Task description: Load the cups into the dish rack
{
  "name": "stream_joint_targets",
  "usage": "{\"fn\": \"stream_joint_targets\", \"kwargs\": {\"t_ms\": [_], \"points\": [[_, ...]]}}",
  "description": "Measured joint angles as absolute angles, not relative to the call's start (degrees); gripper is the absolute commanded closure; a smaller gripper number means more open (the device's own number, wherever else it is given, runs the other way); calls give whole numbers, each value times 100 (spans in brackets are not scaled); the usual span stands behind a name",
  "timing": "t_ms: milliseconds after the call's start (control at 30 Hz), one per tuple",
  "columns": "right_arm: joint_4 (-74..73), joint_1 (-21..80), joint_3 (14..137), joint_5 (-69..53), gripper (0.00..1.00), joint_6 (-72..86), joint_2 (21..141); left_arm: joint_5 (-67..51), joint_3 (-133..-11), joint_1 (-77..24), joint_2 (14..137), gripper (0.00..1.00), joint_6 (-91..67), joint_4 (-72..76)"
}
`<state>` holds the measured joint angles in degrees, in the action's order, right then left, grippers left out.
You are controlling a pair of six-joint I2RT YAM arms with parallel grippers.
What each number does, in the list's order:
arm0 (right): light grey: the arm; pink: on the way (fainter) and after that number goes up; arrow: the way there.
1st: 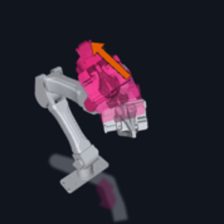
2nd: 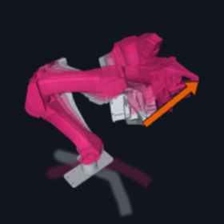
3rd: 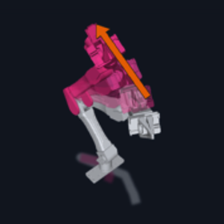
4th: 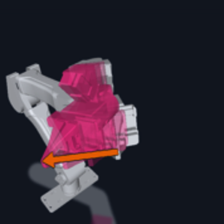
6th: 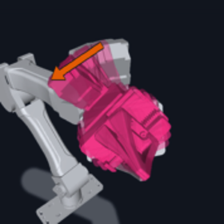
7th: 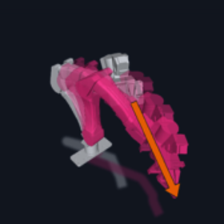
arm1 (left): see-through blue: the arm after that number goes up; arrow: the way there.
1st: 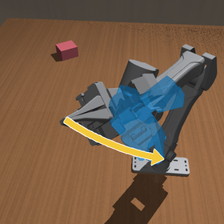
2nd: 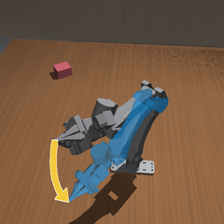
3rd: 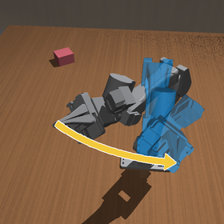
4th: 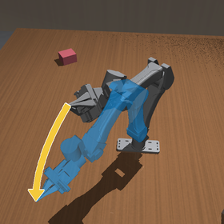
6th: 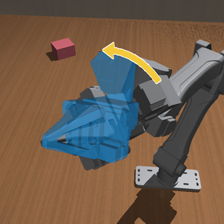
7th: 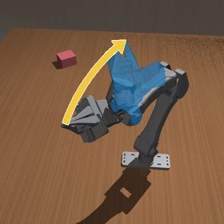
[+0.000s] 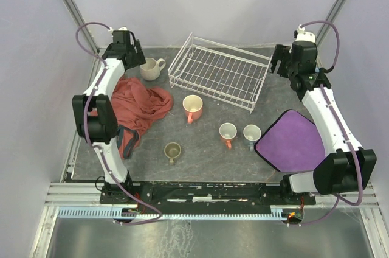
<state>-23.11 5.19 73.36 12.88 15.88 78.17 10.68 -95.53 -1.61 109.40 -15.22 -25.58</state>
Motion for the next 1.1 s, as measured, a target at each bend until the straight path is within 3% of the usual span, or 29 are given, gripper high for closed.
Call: {"fn": "stream_joint_targets", "kwargs": {"t_ms": [433,867,967,1100], "points": [[-3474,526,8082,38,13,2025,8029,840,-12160,-71,12698,23,-1529,-4209],[-3704,526,8346,-652,13,2231,8256,733,-12344,-34,13456,30,-1527,-4582],[-3750,526,8418,-705,13,2235,8322,683,-12348,-34,13592,35,-1531,-4550],[-3824,526,8479,-729,13,2235,8350,607,-12366,-45,13664,52,-1544,-4534]]}}
